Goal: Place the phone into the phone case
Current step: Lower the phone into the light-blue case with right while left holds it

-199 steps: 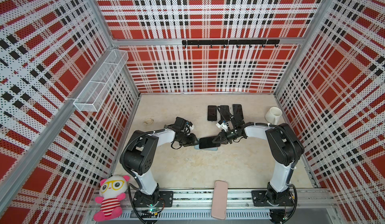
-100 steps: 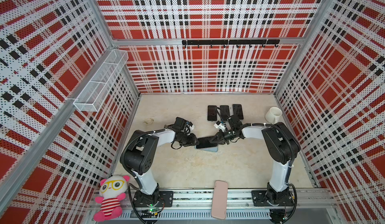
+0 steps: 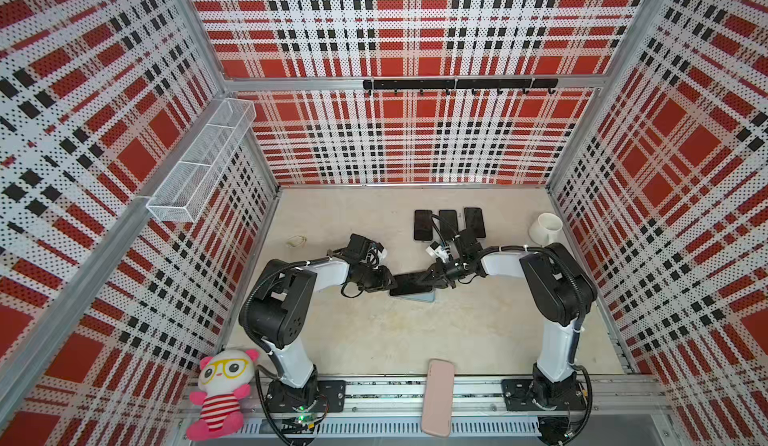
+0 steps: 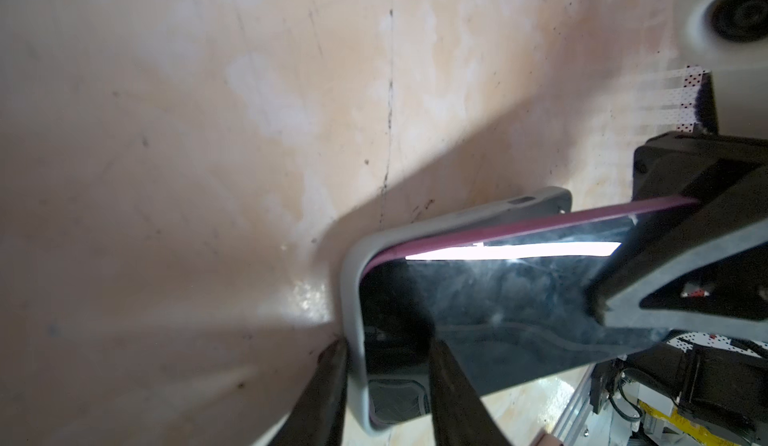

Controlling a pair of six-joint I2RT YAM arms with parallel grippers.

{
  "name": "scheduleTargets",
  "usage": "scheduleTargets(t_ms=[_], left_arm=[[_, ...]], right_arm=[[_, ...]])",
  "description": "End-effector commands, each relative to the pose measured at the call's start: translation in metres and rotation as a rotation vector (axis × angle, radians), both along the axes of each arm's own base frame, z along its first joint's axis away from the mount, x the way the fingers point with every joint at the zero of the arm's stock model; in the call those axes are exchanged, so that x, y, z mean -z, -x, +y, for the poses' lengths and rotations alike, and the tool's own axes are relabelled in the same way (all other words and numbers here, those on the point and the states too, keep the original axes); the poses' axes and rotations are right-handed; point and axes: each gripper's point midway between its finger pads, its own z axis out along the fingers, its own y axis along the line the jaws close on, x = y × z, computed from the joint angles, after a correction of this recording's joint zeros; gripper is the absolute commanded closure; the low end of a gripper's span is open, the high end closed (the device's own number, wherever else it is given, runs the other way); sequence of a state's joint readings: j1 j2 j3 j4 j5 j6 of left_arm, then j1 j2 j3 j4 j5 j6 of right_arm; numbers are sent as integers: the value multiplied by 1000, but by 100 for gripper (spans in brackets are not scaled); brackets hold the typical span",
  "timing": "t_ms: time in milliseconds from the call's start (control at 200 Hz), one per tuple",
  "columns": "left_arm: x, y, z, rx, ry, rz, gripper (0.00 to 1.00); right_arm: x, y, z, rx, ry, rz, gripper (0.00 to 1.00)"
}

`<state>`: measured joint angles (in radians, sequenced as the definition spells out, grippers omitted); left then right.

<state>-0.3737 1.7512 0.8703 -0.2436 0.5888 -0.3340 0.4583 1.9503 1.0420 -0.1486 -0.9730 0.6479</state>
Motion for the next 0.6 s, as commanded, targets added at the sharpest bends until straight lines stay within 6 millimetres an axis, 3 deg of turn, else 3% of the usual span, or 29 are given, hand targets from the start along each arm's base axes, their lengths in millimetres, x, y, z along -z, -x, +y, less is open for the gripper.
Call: scheduleTargets(t_ms=[0, 210, 596], left_arm=[[0, 19, -11, 49, 26, 40, 65], [1, 18, -8, 45, 10, 33, 66], [4, 13, 0, 25, -53, 11, 69]], right_arm=[[32, 7, -11, 19, 181, 22, 81], [26, 5, -17, 10, 253, 5, 71], [8, -1, -29, -43, 423, -94, 62]])
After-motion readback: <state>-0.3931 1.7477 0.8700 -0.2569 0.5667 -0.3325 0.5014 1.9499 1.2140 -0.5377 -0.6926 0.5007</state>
